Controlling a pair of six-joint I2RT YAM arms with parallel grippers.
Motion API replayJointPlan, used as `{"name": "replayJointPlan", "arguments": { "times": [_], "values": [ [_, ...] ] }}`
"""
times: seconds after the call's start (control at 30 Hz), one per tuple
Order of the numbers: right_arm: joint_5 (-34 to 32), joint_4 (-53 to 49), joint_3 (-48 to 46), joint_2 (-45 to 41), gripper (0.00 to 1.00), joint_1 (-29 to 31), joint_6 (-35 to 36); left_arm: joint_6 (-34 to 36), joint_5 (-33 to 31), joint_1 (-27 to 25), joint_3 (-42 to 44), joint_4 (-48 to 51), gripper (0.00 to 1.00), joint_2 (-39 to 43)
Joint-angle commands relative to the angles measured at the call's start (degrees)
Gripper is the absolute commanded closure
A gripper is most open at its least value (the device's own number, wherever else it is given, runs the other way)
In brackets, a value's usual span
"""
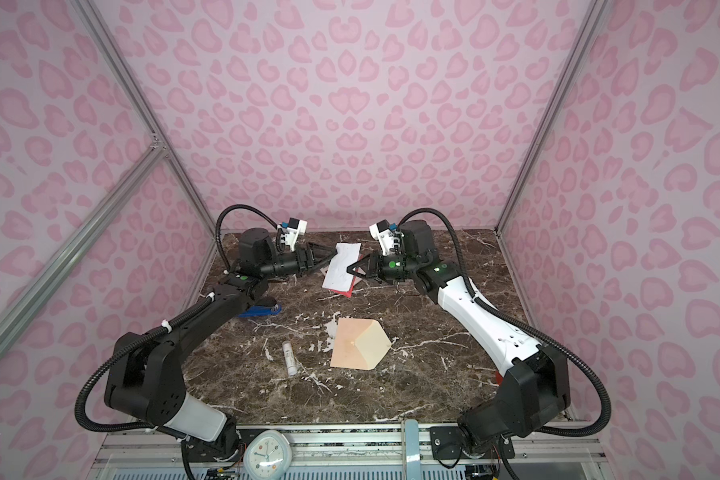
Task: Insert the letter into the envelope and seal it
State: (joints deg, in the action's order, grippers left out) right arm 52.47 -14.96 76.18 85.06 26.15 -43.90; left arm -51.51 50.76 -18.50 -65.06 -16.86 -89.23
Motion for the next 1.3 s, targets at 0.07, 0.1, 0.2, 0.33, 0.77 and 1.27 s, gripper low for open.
{"name": "replayJointPlan", "arguments": {
  "times": [0.07,0.1,0.2,0.33,0.77,1.27],
  "values": [
    [-0.4,4.1,-1.3,-0.3,1.0,-0.3,-2.4,-4.6,4.1,-0.1,-0.4,-9.3,0.38,-1.1],
    [-0.5,4.6,-1.6,-0.3,1.0,-0.4,-2.9,-5.8,4.6,-0.1,-0.2,-10.8,0.4,-1.4],
    [-0.6,6.0,-2.4,-0.6,1.0,-0.7,-4.0,-9.9,5.8,-0.2,1.1,-17.3,0.46,-2.2],
    [-0.6,5.9,-2.9,-0.8,1.0,-1.0,-4.2,-11.8,6.0,-0.2,1.7,-19.6,0.55,-3.0],
    [0.1,5.4,-1.4,0.0,1.0,-1.1,-4.1,-4.4,7.6,-2.3,-0.8,-9.0,0.57,-4.2],
    [-2.1,3.9,-6.3,-1.7,0.51,-4.0,-1.7,-6.6,5.1,-1.8,-0.6,-11.8,0.96,-2.9]
  ]
}}
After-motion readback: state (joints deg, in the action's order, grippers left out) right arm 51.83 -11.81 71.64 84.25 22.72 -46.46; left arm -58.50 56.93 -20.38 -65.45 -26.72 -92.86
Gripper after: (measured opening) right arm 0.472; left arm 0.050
